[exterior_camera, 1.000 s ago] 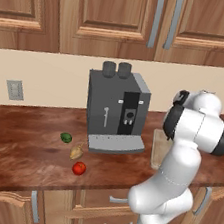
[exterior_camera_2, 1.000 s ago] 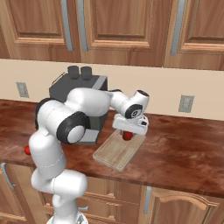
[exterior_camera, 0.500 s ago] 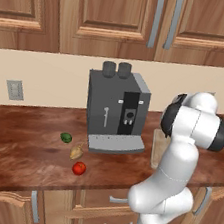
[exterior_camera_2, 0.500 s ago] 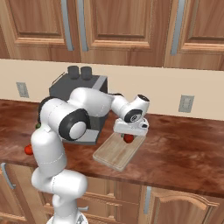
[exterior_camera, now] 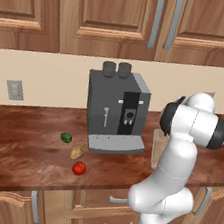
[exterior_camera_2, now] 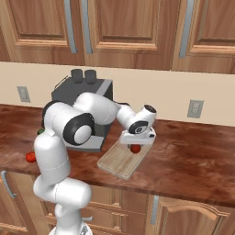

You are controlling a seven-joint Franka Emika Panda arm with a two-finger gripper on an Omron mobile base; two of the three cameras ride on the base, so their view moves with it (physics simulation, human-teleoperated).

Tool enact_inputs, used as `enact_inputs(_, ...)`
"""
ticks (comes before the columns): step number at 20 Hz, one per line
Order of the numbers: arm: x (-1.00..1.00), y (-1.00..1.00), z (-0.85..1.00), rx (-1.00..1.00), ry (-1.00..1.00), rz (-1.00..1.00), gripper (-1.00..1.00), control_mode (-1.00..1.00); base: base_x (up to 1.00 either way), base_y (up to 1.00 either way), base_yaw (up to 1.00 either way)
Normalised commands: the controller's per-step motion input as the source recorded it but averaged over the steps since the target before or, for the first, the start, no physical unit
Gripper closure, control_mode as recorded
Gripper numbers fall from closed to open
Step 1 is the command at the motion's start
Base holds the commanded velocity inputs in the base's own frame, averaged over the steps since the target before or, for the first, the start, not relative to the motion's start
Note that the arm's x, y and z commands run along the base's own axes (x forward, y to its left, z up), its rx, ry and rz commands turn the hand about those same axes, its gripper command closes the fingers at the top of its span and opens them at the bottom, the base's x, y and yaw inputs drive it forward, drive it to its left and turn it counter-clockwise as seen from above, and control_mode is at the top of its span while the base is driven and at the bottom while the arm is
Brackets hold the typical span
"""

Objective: Place the avocado, onion, tomato, and bell pepper on the cutting board.

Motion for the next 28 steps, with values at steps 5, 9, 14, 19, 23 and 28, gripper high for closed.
enact_inputs(5, 0.03, 0.0, -0.19, 0.0, -0.1, 0.09, 1.0, -1.0, 0.0, 0.0, 0.0)
enact_inputs(9, 0.08, 0.0, -0.22, 0.0, -0.1, 0.08, 1.0, -1.0, 0.0, 0.0, 0.0)
enact_inputs(14, 0.1, 0.0, -0.26, 0.0, -0.1, 0.08, 1.0, -1.0, 0.0, 0.0, 0.0)
enact_inputs(19, 0.03, 0.0, -0.08, 0.0, -0.13, 0.06, -1.0, -1.0, 0.0, 0.0, 0.0)
enact_inputs(23, 0.0, 0.0, 0.05, 0.03, -0.14, 0.04, -1.0, -1.0, 0.0, 0.0, 0.0)
enact_inputs(28, 0.0, 0.0, 0.22, 0.06, -0.17, 0.03, -1.0, -1.0, 0.0, 0.0, 0.0)
